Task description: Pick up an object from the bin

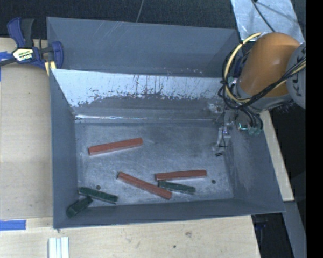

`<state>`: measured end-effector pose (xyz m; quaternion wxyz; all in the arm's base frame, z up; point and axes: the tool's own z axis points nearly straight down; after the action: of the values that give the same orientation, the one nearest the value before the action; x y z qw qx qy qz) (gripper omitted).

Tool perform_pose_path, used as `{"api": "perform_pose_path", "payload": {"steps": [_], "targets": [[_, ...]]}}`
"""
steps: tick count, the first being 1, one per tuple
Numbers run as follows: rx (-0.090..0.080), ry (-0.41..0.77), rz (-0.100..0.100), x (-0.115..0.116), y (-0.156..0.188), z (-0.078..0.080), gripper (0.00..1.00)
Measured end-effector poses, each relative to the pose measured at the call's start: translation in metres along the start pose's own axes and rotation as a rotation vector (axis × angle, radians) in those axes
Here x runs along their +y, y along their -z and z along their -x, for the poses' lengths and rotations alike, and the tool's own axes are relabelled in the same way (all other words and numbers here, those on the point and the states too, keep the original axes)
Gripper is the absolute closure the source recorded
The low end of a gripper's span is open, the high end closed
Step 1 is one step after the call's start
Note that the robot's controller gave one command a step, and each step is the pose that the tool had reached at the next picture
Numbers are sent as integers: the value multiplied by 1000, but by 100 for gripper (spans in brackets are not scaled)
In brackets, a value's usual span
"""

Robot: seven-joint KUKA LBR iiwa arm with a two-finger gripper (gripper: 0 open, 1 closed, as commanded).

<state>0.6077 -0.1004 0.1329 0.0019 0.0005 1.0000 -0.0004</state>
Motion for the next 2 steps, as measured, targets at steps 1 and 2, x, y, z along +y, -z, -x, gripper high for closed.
{"api": "perform_pose_path", "payload": {"steps": [1, 2], "targets": [[0, 1, 0, 0, 0, 0, 0], [-3, 158, -3, 29, -6, -23, 0]]}}
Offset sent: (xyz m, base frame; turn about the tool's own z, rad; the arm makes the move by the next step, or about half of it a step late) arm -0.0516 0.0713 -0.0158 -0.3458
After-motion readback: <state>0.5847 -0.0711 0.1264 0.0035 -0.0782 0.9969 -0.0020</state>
